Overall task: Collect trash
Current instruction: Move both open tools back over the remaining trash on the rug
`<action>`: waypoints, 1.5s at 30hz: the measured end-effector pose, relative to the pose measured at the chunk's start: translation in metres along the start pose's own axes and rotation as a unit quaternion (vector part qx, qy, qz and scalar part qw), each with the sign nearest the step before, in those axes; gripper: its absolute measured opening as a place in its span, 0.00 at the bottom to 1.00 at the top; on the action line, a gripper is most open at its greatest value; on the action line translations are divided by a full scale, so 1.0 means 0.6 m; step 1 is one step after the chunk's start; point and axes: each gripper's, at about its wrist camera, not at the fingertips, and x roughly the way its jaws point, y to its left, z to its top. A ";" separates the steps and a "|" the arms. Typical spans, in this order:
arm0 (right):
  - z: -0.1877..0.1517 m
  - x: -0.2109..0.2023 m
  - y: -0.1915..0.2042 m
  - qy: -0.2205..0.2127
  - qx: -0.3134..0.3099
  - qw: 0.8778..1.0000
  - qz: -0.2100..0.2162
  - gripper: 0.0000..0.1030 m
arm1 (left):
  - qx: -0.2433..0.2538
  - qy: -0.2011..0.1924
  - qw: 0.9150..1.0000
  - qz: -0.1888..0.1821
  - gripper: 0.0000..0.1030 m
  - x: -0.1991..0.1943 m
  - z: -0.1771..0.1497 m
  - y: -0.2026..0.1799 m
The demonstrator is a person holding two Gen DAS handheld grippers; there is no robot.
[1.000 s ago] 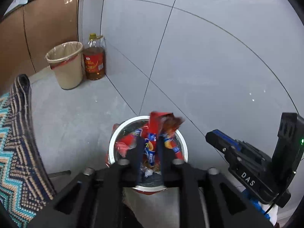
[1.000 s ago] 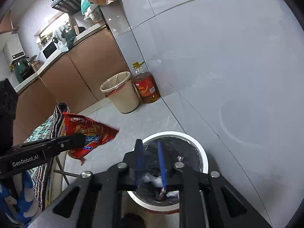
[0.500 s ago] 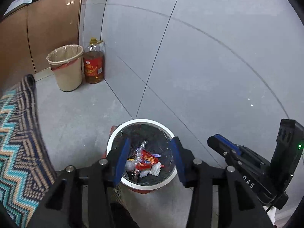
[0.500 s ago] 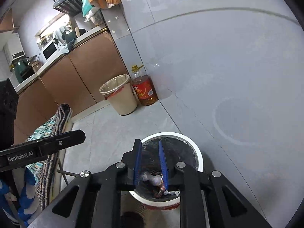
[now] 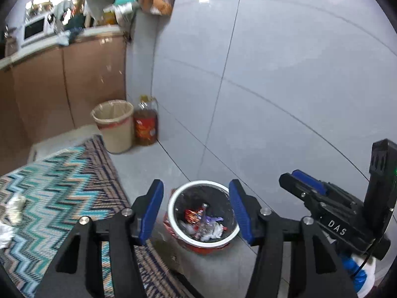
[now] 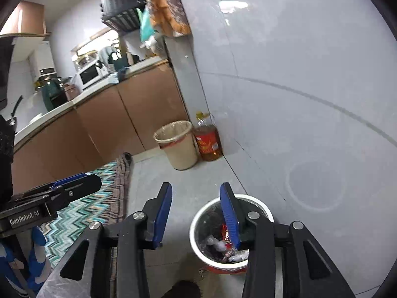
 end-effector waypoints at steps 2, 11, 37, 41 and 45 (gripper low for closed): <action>0.003 -0.019 0.022 -0.008 -0.009 1.000 0.006 0.40 | 0.008 -0.016 1.000 0.013 0.52 -0.036 -0.004 0.002; 0.006 -0.091 0.129 -0.036 -0.056 0.997 0.041 0.44 | 0.029 -0.077 0.995 0.061 0.55 -0.187 -0.034 0.036; -0.026 -0.203 0.344 -0.074 -0.154 0.981 0.091 0.81 | -0.014 -0.183 0.970 0.159 0.74 -0.457 -0.140 0.130; -0.037 -0.214 0.368 -0.074 -0.165 0.979 0.096 0.84 | -0.027 -0.195 0.967 0.164 0.74 -0.489 -0.156 0.149; -0.045 -0.219 0.389 -0.071 -0.176 0.976 0.104 0.84 | -0.035 -0.203 0.963 0.174 0.75 -0.514 -0.169 0.162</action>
